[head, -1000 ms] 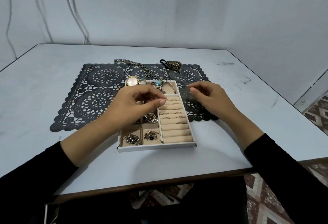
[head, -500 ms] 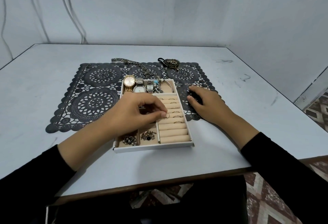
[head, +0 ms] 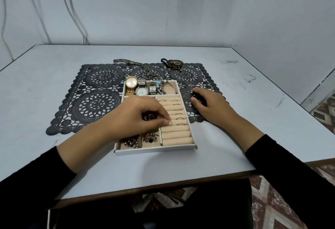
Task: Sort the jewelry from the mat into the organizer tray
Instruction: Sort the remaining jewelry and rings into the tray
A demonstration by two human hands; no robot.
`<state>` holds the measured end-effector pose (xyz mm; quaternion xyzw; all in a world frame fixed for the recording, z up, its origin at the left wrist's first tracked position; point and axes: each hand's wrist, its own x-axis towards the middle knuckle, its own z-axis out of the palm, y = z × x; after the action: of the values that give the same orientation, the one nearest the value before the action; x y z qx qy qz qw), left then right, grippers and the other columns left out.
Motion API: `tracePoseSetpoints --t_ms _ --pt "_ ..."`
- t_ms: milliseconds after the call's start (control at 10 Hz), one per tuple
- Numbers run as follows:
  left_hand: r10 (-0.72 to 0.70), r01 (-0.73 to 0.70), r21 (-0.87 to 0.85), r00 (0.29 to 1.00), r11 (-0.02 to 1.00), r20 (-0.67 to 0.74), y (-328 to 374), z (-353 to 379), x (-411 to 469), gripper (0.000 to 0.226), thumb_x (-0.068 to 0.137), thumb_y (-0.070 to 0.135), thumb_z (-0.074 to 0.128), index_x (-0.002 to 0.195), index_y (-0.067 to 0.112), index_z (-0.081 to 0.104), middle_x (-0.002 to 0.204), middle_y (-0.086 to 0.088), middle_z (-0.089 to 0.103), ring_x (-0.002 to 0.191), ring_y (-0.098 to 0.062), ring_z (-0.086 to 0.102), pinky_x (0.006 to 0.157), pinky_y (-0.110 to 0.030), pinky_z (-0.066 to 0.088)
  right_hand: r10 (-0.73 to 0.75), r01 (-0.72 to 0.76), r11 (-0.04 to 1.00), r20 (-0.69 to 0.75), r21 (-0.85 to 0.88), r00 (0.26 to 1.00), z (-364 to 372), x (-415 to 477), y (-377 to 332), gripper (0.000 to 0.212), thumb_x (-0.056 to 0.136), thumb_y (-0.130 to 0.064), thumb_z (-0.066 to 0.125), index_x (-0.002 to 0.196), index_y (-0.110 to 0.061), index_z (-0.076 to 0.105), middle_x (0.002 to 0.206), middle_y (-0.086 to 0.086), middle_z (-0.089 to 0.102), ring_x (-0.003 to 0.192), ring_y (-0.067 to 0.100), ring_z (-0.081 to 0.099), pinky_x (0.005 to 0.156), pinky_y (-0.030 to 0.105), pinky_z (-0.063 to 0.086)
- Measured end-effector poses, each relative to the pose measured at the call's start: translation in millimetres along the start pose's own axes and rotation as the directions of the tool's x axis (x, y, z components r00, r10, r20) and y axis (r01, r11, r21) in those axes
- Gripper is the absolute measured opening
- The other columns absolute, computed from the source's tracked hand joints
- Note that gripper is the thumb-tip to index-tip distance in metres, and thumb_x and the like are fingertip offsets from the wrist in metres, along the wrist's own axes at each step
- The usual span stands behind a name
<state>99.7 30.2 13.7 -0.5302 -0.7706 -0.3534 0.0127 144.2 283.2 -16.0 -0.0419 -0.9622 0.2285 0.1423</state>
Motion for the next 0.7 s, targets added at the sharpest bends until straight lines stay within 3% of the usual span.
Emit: tracePoseSetpoints --t_ms 200,400,700 --pt "0.025 -0.025 0.035 1.000 0.999 0.005 1.2 -3.4 -0.9 0.015 0.083 0.027 0.076 0.094 0.017 0.078 0.090 0.013 0.073 0.086 0.000 0.069 0.078 -0.023 0.056 0.000 0.000 1.000 -0.001 0.001 1.000 -0.4 -0.2 -0.5 0.036 0.097 -0.030 0.051 0.130 -0.017 0.054 0.130 0.000 0.059 0.118 0.016 0.051 0.084 0.015 0.030" --pt "0.047 -0.048 0.068 0.999 0.997 0.021 1.7 -2.3 -0.4 0.013 0.083 0.025 0.077 0.094 0.018 0.079 0.089 0.010 0.074 0.084 -0.001 0.069 0.076 -0.028 0.057 -0.003 0.003 1.000 -0.002 -0.003 1.000 0.2 0.1 -0.2 0.036 0.097 -0.030 0.051 0.131 -0.017 0.054 0.129 0.000 0.059 0.118 0.016 0.051 0.081 0.013 0.029" --pt "-0.098 0.105 -0.073 0.991 0.992 0.090 0.1 -5.7 5.4 0.016 0.084 0.033 0.075 0.093 0.022 0.079 0.090 0.013 0.074 0.089 -0.006 0.070 0.082 -0.035 0.056 -0.008 0.008 1.000 -0.003 -0.008 1.000 0.2 0.6 -0.2 0.036 0.097 -0.029 0.051 0.130 -0.016 0.054 0.128 0.000 0.060 0.117 0.017 0.051 0.078 0.011 0.026"
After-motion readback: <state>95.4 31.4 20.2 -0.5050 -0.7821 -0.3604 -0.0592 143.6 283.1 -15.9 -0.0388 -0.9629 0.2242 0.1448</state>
